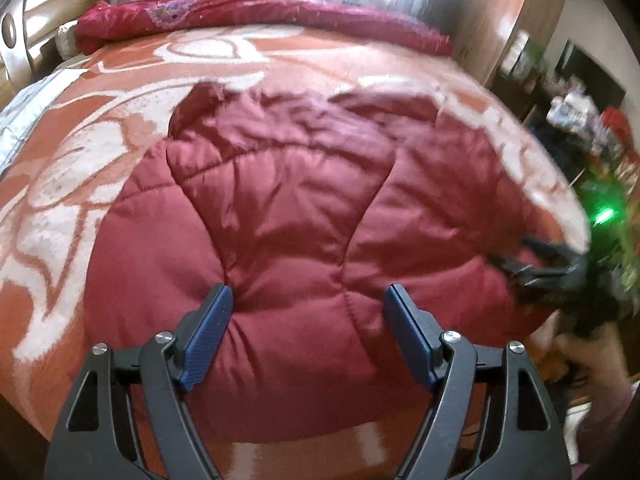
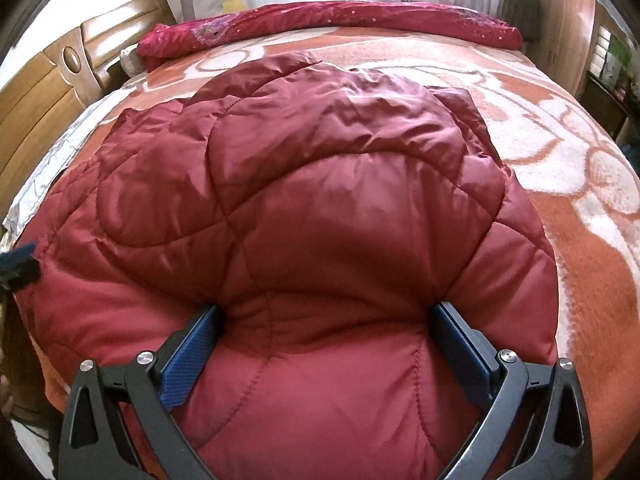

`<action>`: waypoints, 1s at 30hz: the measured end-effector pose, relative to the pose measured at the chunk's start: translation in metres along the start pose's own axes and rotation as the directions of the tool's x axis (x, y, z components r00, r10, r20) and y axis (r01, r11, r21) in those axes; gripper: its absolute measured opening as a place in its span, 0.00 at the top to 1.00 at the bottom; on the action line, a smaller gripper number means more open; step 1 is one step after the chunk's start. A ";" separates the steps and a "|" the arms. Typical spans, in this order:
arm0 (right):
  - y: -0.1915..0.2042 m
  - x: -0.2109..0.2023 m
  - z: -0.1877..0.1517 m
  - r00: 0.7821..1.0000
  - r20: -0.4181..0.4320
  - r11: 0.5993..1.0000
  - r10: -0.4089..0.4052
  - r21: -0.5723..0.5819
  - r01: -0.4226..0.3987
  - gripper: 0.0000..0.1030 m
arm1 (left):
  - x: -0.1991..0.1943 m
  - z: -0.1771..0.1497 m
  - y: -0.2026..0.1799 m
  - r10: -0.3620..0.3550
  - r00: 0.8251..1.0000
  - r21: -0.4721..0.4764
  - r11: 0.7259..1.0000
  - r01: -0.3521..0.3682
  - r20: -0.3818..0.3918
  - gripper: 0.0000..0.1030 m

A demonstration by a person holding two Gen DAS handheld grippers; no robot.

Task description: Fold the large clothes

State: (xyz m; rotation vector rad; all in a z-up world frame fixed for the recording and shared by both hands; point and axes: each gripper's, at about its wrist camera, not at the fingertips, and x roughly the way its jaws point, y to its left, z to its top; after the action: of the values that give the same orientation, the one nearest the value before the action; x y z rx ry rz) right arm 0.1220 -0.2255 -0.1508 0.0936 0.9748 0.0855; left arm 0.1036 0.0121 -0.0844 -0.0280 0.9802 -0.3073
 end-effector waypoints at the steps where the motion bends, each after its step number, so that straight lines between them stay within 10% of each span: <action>1: 0.000 -0.002 -0.002 1.000 -0.002 1.000 0.002 0.000 -0.002 0.00 | 0.004 -0.002 -0.002 0.011 1.000 0.012 1.000 -0.011 0.002 0.23; 18: 0.012 -0.066 0.007 0.989 0.112 0.995 0.096 0.004 -0.097 0.07 | 0.002 -0.009 -0.005 0.017 0.999 0.023 1.000 -0.018 0.040 0.18; 30: -0.004 -0.029 -0.017 0.998 0.035 0.998 0.054 0.014 -0.055 0.06 | -0.013 0.003 -0.001 0.002 1.000 -0.034 0.999 -0.001 0.024 0.18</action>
State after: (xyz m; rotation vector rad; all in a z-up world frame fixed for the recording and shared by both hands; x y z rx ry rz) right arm 0.0924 -0.2318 -0.1370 0.1350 0.9380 0.1264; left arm 0.0993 0.0142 -0.0722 -0.0620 0.9611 -0.2887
